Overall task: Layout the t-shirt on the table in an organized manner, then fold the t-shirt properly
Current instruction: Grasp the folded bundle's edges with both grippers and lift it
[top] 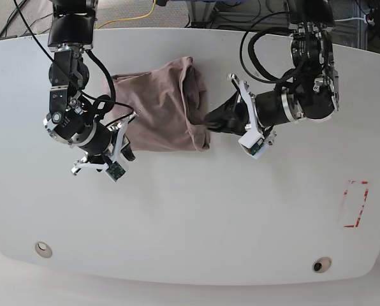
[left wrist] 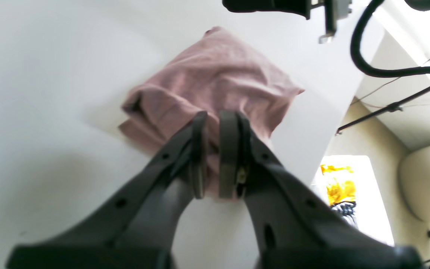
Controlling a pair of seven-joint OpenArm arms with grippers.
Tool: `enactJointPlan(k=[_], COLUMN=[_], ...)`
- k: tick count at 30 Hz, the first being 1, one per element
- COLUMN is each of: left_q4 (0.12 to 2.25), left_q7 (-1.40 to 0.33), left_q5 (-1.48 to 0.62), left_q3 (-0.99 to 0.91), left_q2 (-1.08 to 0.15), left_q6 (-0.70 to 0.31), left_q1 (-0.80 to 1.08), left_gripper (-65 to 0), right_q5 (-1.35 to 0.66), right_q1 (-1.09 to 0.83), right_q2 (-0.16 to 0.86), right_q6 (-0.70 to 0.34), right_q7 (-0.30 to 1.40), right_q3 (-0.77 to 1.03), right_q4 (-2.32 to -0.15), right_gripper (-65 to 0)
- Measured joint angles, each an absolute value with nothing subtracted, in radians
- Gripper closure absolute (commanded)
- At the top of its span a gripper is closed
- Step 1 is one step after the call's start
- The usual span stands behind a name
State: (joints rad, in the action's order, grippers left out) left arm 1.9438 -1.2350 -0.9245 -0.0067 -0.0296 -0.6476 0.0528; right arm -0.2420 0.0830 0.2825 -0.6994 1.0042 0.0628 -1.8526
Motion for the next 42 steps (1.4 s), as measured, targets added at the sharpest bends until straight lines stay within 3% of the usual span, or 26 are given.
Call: enactJointPlan(k=[9, 19, 30, 42], left_q4=[1.887, 1.583, 1.404, 1.258], left_q7=[-1.294, -1.316, -1.238, -1.168], left_q5=[-0.833, -0.683, -0.688, -0.681], left_q3=[0.075, 0.254, 0.513, 0.670], left_q2=[0.052, 0.060, -0.047, -0.178], left_q6=[-0.652, -0.649, -0.648, -0.648], left_q1=[0.014, -0.112, -0.220, -0.429], left_gripper=[-4.4, -4.4, -4.4, -4.4], right_q5=[-0.242, -0.237, -0.248, -0.247], right_q1=[0.084, 0.038, -0.007, -0.194], right_q2=[0.326, 0.344, 0.321, 0.282], right_q6=[-0.699, -0.699, -0.700, -0.696], right_q7=[0.917, 0.789, 0.767, 0.739], right_q3=[0.084, 0.079, 0.080, 0.128], right_q4=[-1.734, -1.622, -1.628, -1.700], right_gripper=[-12.7, -12.8, -12.4, -12.4])
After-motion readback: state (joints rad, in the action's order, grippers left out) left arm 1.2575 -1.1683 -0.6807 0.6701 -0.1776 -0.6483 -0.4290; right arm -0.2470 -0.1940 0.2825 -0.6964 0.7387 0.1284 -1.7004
